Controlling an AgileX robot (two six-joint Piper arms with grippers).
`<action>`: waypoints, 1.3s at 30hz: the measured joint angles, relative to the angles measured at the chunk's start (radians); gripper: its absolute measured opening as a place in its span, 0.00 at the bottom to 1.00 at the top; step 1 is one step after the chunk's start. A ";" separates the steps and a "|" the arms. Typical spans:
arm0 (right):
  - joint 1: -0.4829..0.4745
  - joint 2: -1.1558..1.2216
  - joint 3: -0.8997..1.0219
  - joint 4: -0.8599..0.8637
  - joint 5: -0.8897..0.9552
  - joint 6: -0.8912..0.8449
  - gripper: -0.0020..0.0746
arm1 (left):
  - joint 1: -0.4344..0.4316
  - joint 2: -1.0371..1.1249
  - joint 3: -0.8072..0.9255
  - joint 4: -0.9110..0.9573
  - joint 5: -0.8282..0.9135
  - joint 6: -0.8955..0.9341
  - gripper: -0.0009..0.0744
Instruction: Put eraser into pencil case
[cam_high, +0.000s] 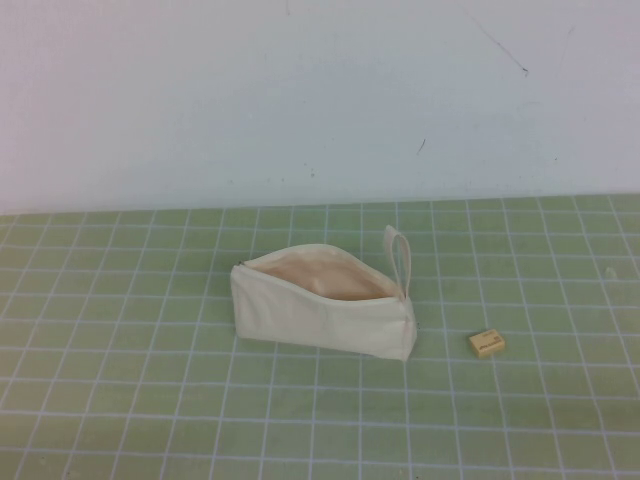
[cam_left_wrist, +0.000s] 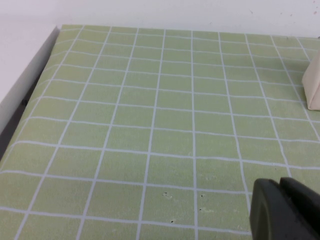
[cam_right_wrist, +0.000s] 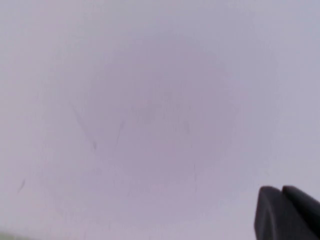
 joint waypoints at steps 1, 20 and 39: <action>0.000 0.000 0.000 -0.002 -0.064 0.000 0.02 | 0.000 0.000 0.000 0.000 0.000 0.000 0.01; 0.000 0.271 -0.626 0.312 0.484 -0.253 0.02 | 0.000 0.000 0.000 0.000 0.000 0.000 0.01; 0.070 1.394 -0.935 0.691 0.916 -0.893 0.03 | 0.000 0.000 0.000 0.000 0.000 0.000 0.01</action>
